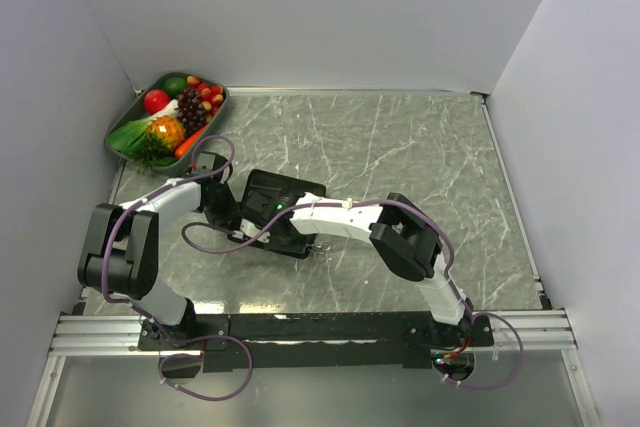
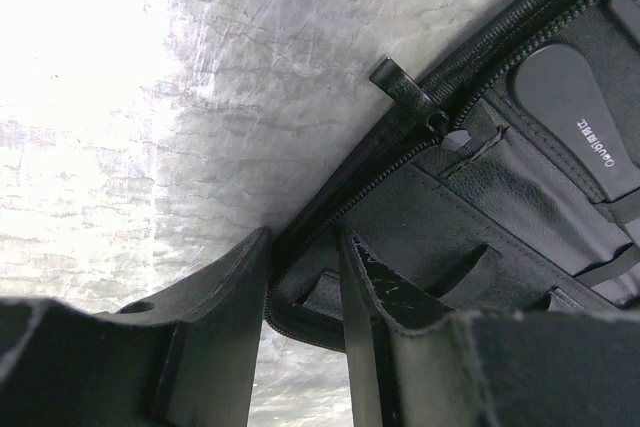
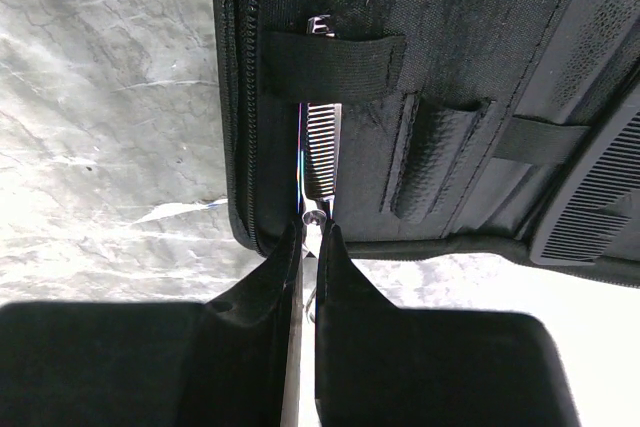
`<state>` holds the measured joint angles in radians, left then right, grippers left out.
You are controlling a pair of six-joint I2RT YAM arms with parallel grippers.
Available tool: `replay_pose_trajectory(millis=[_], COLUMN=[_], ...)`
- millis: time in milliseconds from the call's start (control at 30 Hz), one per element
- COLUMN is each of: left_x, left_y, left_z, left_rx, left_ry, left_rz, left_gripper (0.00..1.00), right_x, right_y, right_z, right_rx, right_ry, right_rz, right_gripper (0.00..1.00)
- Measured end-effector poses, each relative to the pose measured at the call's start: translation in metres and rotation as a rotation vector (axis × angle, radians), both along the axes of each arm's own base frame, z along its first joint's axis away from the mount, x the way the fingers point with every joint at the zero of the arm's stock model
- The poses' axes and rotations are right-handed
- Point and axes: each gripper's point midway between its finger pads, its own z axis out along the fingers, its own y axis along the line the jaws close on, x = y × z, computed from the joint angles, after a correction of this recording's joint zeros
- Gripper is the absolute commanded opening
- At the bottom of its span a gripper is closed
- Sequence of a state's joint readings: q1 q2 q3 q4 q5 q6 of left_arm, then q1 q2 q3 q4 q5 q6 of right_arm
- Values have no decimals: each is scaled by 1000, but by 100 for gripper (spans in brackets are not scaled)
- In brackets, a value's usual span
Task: Sort the hair-cutting tools
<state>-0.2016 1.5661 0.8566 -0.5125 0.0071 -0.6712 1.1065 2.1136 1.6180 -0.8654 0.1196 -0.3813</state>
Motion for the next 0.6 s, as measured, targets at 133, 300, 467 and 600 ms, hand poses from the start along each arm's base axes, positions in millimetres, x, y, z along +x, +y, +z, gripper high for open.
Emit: replay_pose_trajectory(millis=[133, 300, 467, 600], left_x=[0, 1, 1, 2], left_y=[0, 1, 1, 1], left_z=[0, 0, 0, 0], left_rx=[1, 6, 7, 9], left_ry=[-1, -2, 6, 5], left_rz=[-3, -5, -6, -7], left_gripper=[40, 40, 39, 39], right_x=[3, 3, 2, 2], right_y=[-1, 2, 3, 5], right_z=[0, 0, 0, 1], right_rx=[-7, 2, 11, 19], right_ry=[-12, -13, -5, 0], right_rz=[16, 22, 16, 10], right_gripper=[0, 0, 0, 0])
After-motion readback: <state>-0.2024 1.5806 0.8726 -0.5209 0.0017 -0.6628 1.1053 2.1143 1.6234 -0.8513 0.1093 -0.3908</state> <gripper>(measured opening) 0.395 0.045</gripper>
